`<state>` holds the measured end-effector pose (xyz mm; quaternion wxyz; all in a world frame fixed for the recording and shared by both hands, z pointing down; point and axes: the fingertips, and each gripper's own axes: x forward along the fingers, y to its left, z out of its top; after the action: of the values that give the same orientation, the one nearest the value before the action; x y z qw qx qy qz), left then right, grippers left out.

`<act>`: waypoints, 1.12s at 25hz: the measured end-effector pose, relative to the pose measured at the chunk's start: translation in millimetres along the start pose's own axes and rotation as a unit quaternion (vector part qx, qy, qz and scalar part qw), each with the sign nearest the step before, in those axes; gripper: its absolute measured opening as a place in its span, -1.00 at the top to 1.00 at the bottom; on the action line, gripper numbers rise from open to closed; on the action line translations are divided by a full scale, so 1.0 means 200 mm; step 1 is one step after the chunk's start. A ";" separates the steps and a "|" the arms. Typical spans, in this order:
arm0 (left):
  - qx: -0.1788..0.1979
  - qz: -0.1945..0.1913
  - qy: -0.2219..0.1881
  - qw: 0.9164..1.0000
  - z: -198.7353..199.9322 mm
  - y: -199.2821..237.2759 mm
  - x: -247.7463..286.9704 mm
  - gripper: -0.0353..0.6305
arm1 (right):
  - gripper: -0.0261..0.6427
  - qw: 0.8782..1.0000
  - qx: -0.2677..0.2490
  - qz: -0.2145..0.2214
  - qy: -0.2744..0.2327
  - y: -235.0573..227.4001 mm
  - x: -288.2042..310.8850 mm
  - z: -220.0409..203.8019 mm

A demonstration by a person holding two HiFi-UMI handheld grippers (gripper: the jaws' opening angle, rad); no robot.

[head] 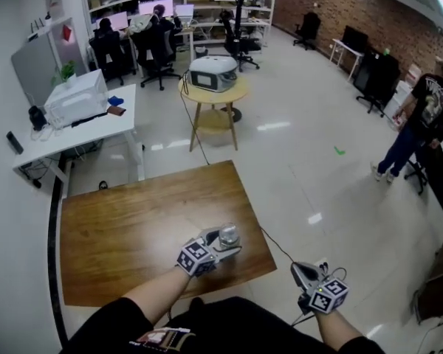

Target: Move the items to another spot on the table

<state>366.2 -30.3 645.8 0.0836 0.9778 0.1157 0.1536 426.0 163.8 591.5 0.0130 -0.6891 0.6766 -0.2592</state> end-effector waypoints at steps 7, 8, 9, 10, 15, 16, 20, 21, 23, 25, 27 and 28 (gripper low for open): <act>-0.012 0.011 0.008 1.000 -0.18 -0.31 0.50 -0.13 | 0.94 0.998 -0.021 0.002 0.054 -0.33 -0.46 -0.10; -0.016 0.017 0.011 1.000 -0.21 -0.33 0.54 -0.13 | 0.94 0.998 -0.012 -0.002 0.054 -0.38 -0.52 -0.12; -0.017 0.021 0.015 1.000 -0.23 -0.34 0.57 -0.13 | 0.94 0.999 -0.002 -0.005 0.054 -0.42 -0.56 -0.14; -0.015 0.022 0.020 0.999 -0.26 -0.35 0.60 -0.13 | 0.94 0.999 0.004 -0.006 0.054 -0.45 -0.60 -0.15; 0.008 0.021 0.018 1.000 -0.32 -0.38 0.66 -0.13 | 0.94 0.998 0.010 -0.008 0.057 -0.52 -0.67 -0.20; 0.009 0.020 0.014 1.000 -0.32 -0.39 0.66 -0.13 | 0.94 0.998 0.017 -0.009 0.055 -0.53 -0.66 -0.20; 0.007 0.005 0.020 1.000 -0.35 -0.48 0.64 -0.15 | 0.94 0.998 0.018 0.003 0.053 -0.48 -0.67 -0.19; 0.004 0.004 0.023 1.000 -0.35 -0.48 0.64 -0.16 | 0.94 0.998 0.015 0.001 0.053 -0.48 -0.67 -0.18; -0.008 0.009 0.032 0.999 -0.37 -0.48 0.65 -0.18 | 0.94 0.998 0.015 -0.004 0.053 -0.49 -0.67 -0.17; -0.020 0.011 0.046 0.999 -0.40 -0.49 0.64 -0.26 | 0.94 0.999 0.019 0.002 0.049 -0.49 -0.65 -0.16; -0.025 0.010 0.054 0.998 -0.41 -0.51 0.61 -0.36 | 0.94 0.999 0.017 0.013 0.048 -0.47 -0.64 -0.15; -0.026 0.011 0.057 0.998 -0.41 -0.52 0.58 -0.38 | 0.94 0.999 0.015 0.017 0.048 -0.45 -0.63 -0.14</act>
<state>426.8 108.5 735.8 0.1004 0.9660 0.1059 0.2133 505.0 299.5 606.1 -0.0046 -0.6642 0.6841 -0.3014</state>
